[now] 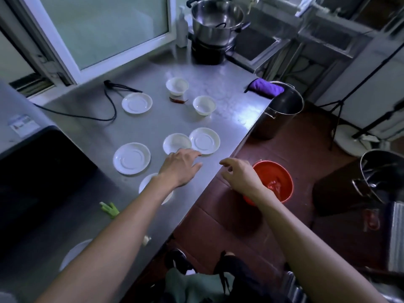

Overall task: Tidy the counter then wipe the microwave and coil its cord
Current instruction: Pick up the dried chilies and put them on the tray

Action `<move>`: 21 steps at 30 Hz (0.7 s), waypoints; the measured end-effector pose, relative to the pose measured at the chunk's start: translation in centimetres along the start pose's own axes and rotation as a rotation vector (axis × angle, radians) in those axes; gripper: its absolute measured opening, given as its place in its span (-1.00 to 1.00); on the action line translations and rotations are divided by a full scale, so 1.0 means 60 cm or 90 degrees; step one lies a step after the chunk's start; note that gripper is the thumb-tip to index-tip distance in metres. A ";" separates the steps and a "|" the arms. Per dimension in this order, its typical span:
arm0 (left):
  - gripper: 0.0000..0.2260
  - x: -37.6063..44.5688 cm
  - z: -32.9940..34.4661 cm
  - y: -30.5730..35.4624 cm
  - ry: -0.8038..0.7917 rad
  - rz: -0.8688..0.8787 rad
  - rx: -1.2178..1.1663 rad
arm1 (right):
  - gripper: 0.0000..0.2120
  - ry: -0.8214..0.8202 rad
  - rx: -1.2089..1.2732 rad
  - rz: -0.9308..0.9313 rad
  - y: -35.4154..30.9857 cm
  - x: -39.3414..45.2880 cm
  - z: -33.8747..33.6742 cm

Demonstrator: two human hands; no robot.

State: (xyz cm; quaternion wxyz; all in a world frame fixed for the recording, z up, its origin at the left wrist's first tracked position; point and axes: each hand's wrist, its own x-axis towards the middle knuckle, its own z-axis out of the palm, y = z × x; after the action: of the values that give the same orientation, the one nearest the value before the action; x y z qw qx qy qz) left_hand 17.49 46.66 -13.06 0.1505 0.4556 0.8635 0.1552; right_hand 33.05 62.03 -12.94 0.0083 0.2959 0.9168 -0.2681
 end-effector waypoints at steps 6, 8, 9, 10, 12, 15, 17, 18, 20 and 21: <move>-0.62 0.054 -0.030 -0.034 0.009 -0.029 -0.002 | -0.59 -0.015 -0.036 -0.033 -0.025 0.078 -0.016; -0.61 0.063 -0.030 -0.047 0.007 -0.043 -0.006 | -0.57 -0.020 -0.029 -0.050 -0.030 0.100 -0.016; -0.61 0.066 -0.029 -0.054 0.003 -0.051 -0.006 | -0.57 -0.024 -0.025 -0.059 -0.032 0.112 -0.014; -0.61 0.071 -0.029 -0.063 -0.003 -0.060 -0.006 | -0.57 -0.032 -0.024 -0.071 -0.035 0.126 -0.011; -0.61 0.080 -0.031 -0.081 -0.008 -0.083 -0.016 | -0.57 -0.054 -0.032 -0.087 -0.042 0.156 -0.005; -0.60 0.101 -0.037 -0.112 0.005 -0.109 -0.024 | -0.58 -0.088 -0.044 -0.095 -0.054 0.210 0.007; -0.60 0.120 -0.041 -0.132 0.011 -0.136 -0.030 | -0.60 -0.104 -0.026 -0.105 -0.060 0.253 0.013; -0.60 0.130 -0.043 -0.141 0.013 -0.152 -0.035 | -0.61 -0.111 -0.018 -0.115 -0.063 0.276 0.016; -0.59 0.152 -0.046 -0.159 0.011 -0.183 -0.038 | -0.63 -0.122 -0.001 -0.127 -0.069 0.324 0.022; -0.58 0.164 -0.048 -0.167 0.006 -0.198 -0.040 | -0.64 -0.131 0.014 -0.129 -0.072 0.349 0.025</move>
State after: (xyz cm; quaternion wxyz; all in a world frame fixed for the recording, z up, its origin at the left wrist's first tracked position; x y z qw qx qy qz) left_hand 3.62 49.12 -15.65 0.1833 0.3108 0.9189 0.1592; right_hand 13.22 69.59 -15.73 0.0717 0.1727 0.9334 -0.3062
